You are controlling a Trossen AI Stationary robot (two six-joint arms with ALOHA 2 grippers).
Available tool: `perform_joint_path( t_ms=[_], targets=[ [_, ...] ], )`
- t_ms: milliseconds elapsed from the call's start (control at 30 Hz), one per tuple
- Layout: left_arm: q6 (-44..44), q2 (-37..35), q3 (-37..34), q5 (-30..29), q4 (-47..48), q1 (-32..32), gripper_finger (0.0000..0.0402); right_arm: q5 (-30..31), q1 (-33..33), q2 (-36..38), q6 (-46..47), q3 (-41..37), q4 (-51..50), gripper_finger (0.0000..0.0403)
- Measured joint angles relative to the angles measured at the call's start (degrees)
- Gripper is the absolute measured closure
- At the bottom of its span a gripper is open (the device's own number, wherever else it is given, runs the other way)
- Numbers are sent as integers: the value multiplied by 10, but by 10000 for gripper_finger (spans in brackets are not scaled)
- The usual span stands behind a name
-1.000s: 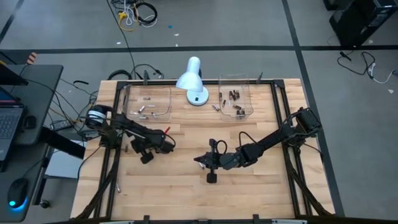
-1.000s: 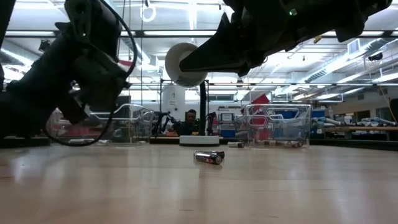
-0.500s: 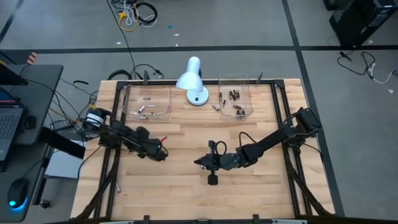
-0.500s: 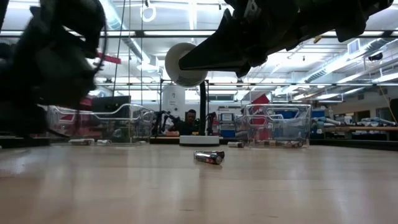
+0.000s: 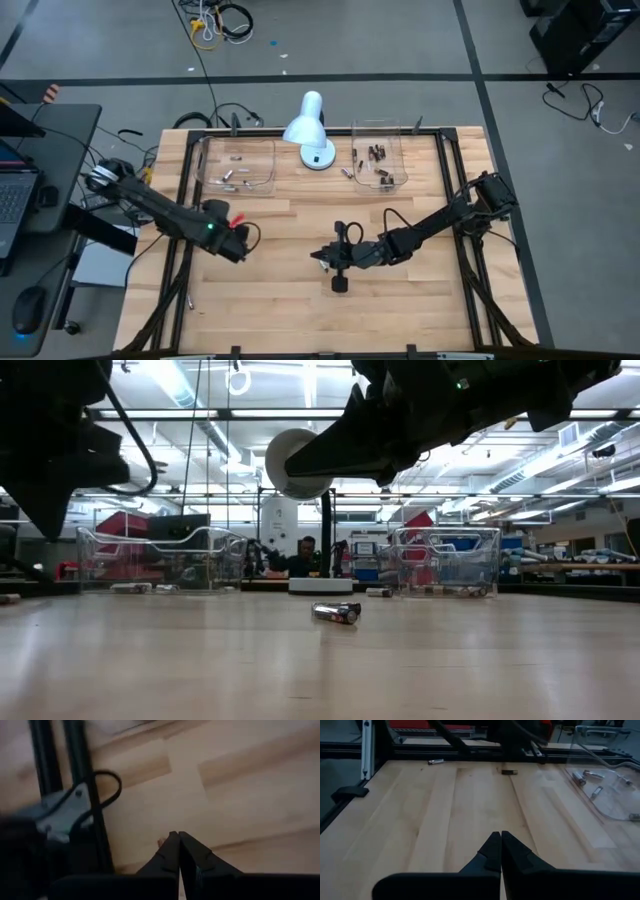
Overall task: Sort batteries
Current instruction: Put the black battery in the transparent bin
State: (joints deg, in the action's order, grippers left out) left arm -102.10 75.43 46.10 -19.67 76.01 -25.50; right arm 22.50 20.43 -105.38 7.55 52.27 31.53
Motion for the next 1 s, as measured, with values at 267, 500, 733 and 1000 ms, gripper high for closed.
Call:
perform_joint_path(
  t_ms=[267, 500, 733, 1000],
  targets=[
    [-83, 46, -2, -39, -3, -9, 396, -13, 1, 0, 4, 0, 1, 403],
    [-77, 93, -2, 12, -11, -9, 396, -13, 0, 0, 13, 0, 2, 403],
    [17, 99, -2, 11, -121, -16, 396, -13, 1, 0, 14, 0, 2, 403],
    [-46, 101, -2, 25, -60, -11, 396, -14, 1, 0, 13, 0, 1, 403]
  ],
)
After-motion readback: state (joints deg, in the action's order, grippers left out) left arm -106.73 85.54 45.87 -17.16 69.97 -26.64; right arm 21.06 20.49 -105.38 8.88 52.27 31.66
